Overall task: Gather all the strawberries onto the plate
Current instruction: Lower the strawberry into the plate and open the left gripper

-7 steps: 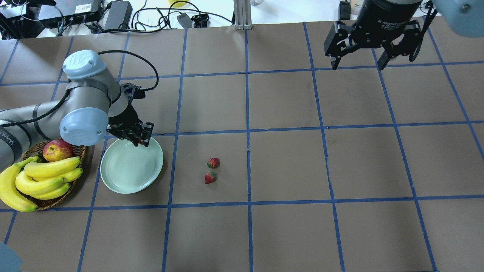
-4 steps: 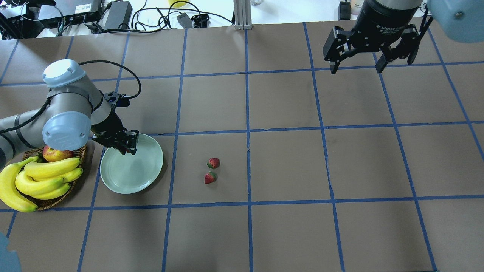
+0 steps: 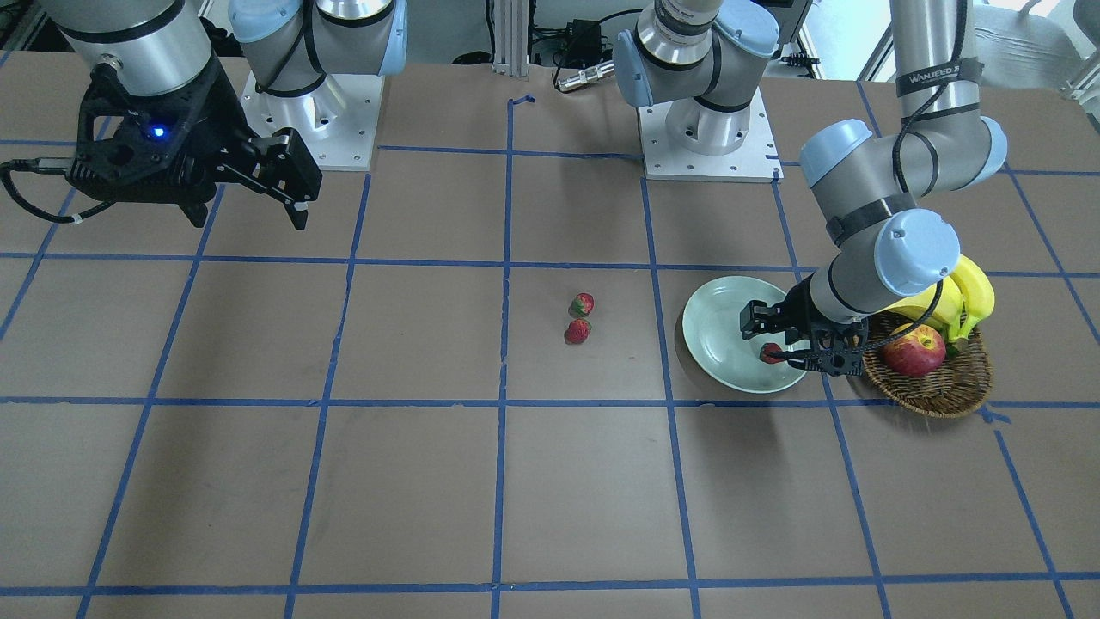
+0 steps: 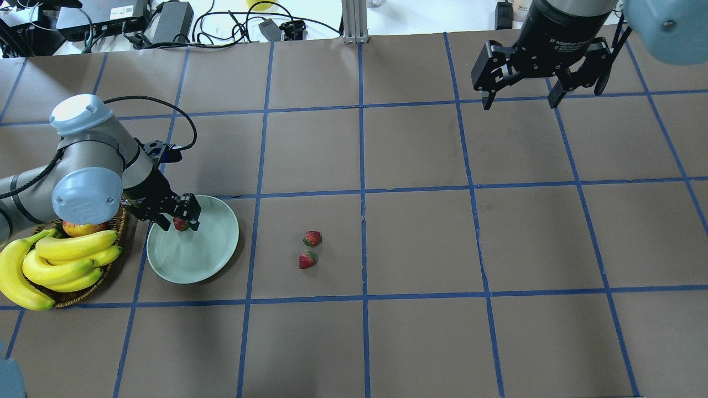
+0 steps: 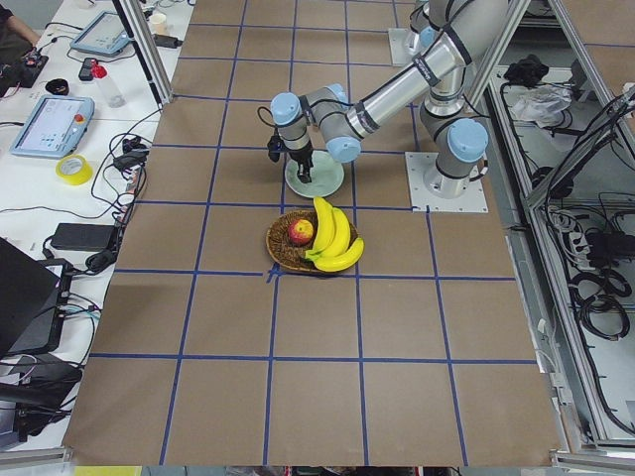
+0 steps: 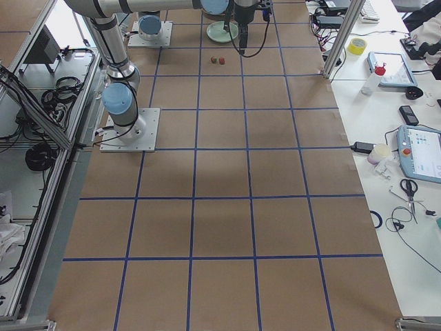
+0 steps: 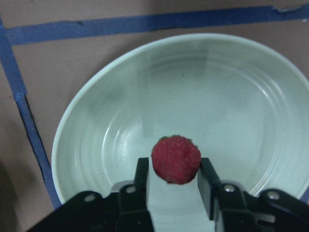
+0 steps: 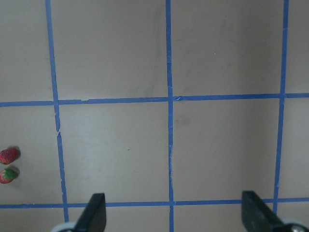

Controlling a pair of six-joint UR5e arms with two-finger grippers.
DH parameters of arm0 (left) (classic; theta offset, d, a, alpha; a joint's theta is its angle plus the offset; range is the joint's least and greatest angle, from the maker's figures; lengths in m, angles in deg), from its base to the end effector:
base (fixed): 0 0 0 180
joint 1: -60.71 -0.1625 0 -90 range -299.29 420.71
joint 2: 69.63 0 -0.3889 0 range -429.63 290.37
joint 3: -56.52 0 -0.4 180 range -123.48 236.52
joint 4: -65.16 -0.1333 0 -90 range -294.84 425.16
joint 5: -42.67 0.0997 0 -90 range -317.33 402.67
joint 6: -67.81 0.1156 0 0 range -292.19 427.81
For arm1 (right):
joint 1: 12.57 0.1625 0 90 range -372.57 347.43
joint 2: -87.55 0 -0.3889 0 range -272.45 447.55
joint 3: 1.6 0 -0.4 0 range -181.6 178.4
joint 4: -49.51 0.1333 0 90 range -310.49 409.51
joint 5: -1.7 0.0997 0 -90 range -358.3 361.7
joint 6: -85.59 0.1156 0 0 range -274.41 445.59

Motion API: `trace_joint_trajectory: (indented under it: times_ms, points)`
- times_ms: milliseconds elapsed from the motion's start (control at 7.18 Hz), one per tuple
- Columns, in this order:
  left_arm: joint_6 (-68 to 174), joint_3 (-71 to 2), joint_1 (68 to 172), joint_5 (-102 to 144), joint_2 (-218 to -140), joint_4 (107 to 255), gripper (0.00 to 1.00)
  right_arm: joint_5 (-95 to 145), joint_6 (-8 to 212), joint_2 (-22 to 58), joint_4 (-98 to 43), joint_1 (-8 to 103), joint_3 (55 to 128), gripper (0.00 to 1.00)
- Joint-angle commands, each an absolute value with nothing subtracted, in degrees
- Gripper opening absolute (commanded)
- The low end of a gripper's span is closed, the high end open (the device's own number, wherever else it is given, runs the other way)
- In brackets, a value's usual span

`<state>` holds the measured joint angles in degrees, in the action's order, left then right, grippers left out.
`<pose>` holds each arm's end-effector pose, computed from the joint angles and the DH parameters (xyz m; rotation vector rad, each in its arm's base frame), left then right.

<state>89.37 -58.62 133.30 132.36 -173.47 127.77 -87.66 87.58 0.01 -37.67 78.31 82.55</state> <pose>0.0154 -0.4966 0.1552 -0.1098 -3.0535 -0.2896 0.1425 -0.5147 0.4601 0.0302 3.1300 -0.0151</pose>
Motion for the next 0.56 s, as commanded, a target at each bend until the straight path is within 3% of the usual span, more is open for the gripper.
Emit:
trace_joint_trajectory:
  times_ms: [0, 418]
  points:
    - [88.91, -56.52, 136.62, 132.5, -172.29, 128.52, 1.0, -88.04, 87.26, 0.01, -38.72, 78.31, 82.51, 1.0]
    - [74.38, -55.98, 148.55, 132.14, -172.11, 127.83, 1.0, -87.6, 87.17, 0.62, -40.91, 78.4, 82.51, 1.0]
